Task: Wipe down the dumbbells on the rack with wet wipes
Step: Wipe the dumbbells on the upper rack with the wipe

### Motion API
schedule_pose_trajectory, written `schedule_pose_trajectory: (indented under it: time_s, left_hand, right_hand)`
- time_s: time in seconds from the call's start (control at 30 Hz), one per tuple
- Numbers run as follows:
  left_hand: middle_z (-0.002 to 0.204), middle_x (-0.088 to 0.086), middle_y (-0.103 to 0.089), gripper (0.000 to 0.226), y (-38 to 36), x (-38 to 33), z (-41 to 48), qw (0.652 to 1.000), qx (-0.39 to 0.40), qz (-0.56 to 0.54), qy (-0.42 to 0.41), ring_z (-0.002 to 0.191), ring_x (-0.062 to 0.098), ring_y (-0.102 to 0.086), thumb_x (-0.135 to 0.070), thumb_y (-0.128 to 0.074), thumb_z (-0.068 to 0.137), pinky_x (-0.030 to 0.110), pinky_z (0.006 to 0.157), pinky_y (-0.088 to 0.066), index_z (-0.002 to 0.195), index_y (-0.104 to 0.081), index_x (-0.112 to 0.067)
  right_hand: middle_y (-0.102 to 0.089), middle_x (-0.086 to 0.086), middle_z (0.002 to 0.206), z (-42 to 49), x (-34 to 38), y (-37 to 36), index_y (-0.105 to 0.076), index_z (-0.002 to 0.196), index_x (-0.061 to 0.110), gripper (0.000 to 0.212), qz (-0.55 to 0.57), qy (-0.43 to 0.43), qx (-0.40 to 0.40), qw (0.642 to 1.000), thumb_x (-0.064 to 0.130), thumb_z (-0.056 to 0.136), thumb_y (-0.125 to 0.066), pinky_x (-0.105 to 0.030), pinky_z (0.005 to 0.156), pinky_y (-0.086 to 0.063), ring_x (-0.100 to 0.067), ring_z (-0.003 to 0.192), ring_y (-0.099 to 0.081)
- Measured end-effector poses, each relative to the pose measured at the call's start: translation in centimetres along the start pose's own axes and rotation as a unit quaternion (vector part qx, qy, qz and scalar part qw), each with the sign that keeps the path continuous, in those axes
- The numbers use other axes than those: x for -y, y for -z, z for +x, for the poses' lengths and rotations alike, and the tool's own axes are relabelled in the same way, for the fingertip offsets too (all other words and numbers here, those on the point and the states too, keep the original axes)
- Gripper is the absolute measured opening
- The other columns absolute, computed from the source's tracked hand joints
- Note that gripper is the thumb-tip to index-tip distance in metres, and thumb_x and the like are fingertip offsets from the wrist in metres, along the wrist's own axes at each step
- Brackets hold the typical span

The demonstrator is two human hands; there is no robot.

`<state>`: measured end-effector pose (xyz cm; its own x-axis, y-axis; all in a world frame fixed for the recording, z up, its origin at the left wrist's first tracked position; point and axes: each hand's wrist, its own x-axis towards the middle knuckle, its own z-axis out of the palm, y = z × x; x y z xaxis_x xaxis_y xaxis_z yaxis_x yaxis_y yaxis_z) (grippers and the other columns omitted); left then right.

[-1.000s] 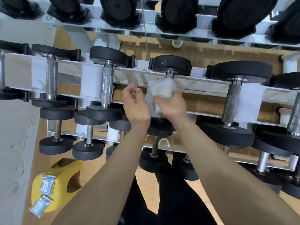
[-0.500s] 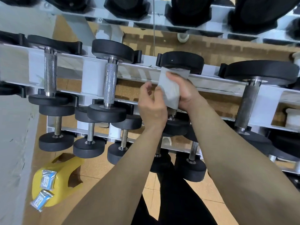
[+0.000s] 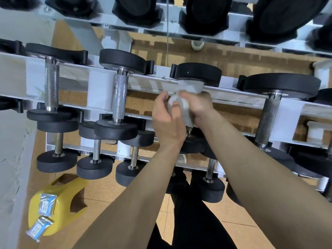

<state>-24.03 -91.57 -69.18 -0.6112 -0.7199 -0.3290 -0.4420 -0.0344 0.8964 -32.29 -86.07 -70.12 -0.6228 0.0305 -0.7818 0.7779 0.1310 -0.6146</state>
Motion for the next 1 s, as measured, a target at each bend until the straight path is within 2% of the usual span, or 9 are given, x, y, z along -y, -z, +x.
schedule_pose_trajectory:
  time_s: [0.07, 0.17, 0.23, 0.33, 0.43, 0.6, 0.77, 0.83, 1.0]
  left_hand:
    - [0.123, -0.008, -0.063, 0.044, 0.0, 0.0, 0.0, 1.000, -0.001, -0.002, 0.004, 0.114, 0.009, -0.057, -0.035, -0.051, 0.088, 0.038, 0.100, -0.048, 0.129, -0.060, -0.021]
    - [0.123, -0.006, -0.063, 0.045, -0.1, 0.0, 0.1, 1.000, -0.006, -0.002, 0.008, 0.114, 0.010, -0.057, -0.035, -0.050, 0.088, 0.039, 0.100, -0.048, 0.129, -0.059, -0.019]
    - [0.124, -0.005, -0.063, 0.044, -0.1, 0.0, 0.2, 1.000, -0.005, -0.003, 0.011, 0.115, 0.010, -0.056, -0.034, -0.049, 0.089, 0.038, 0.102, -0.047, 0.129, -0.059, -0.018]
    - [0.122, -0.006, -0.062, 0.044, -0.1, 0.0, 0.2, 1.000, 0.002, -0.006, 0.013, 0.113, 0.006, -0.055, -0.033, -0.048, 0.089, 0.031, 0.101, -0.046, 0.128, -0.059, -0.018]
    - [0.122, -0.007, -0.061, 0.043, -0.1, 0.1, 0.3, 1.000, 0.006, -0.008, 0.015, 0.112, 0.004, -0.054, -0.033, -0.048, 0.089, 0.028, 0.098, -0.045, 0.128, -0.059, -0.019]
    - [0.118, -0.005, -0.061, 0.037, 0.0, 0.3, 0.2, 1.000, 0.008, -0.003, 0.015, 0.111, 0.012, -0.056, -0.031, -0.049, 0.088, 0.033, 0.093, -0.048, 0.122, -0.059, -0.021]
    - [0.113, -0.003, -0.063, 0.035, 0.1, 0.0, 0.2, 1.000, 0.003, -0.002, 0.016, 0.106, 0.013, -0.057, -0.034, -0.049, 0.088, 0.032, 0.091, -0.048, 0.118, -0.060, -0.021]
    - [0.114, -0.002, -0.064, 0.037, 0.1, 0.0, 0.1, 1.000, 0.004, 0.004, 0.009, 0.107, 0.015, -0.058, -0.035, -0.048, 0.089, 0.032, 0.092, -0.047, 0.119, -0.060, -0.018]
    - [0.109, 0.004, -0.063, 0.036, 0.3, 0.2, -0.3, 0.997, 0.009, 0.050, -0.057, 0.104, 0.022, -0.059, -0.033, -0.046, 0.094, 0.045, 0.094, -0.048, 0.118, -0.059, -0.009]
  right_hand:
    - [-0.078, -0.008, 0.090, 1.0, 1.0, 0.4, -0.073, 0.100, 0.008, 0.026, 0.046, -0.011, 0.064, 0.997, 0.022, 0.080, -0.082, -0.045, 0.088, -0.061, -0.026, 0.087, -0.075]
    - [-0.076, -0.013, 0.096, 0.7, -0.1, 1.6, -0.071, 0.109, 0.007, 0.028, 0.125, -0.058, 0.183, 0.973, 0.026, 0.090, -0.074, -0.039, 0.080, -0.060, -0.026, 0.088, -0.073]
    - [-0.077, -0.012, 0.100, -0.2, -1.8, 2.1, -0.069, 0.115, 0.005, 0.035, 0.065, -0.044, 0.206, 0.975, 0.023, 0.087, -0.077, -0.037, 0.080, -0.060, -0.024, 0.093, -0.074]
    - [-0.077, -0.001, 0.086, -2.1, -2.8, 2.1, -0.074, 0.098, 0.012, 0.023, -0.167, 0.030, 0.109, 0.979, 0.026, 0.081, -0.082, -0.021, 0.062, -0.055, -0.011, 0.078, -0.073]
    - [-0.074, 0.000, 0.084, -2.1, -2.7, 1.1, -0.072, 0.090, 0.015, 0.023, -0.283, 0.067, 0.006, 0.957, 0.034, 0.080, -0.079, -0.024, 0.055, -0.046, -0.016, 0.077, -0.069]
    - [-0.072, -0.004, 0.101, -0.3, 0.4, -1.0, -0.067, 0.103, 0.011, 0.035, -0.025, 0.033, -0.085, 0.995, 0.027, 0.078, -0.084, -0.033, 0.085, -0.057, -0.023, 0.095, -0.069]
    - [-0.076, -0.015, 0.109, -0.8, -1.3, 1.3, -0.068, 0.116, 0.003, 0.038, 0.098, -0.034, 0.122, 0.987, 0.026, 0.088, -0.077, -0.042, 0.088, -0.061, -0.031, 0.102, -0.073]
    - [-0.076, -0.015, 0.109, -1.4, -2.5, 2.2, -0.069, 0.118, 0.002, 0.039, 0.036, -0.025, 0.180, 0.983, 0.021, 0.086, -0.078, -0.042, 0.091, -0.060, -0.029, 0.104, -0.073]
    - [-0.076, -0.001, 0.096, -2.4, -2.3, 3.1, -0.075, 0.101, 0.015, 0.030, -0.247, 0.070, 0.119, 0.959, 0.031, 0.077, -0.083, -0.034, 0.080, -0.057, -0.017, 0.090, -0.070]
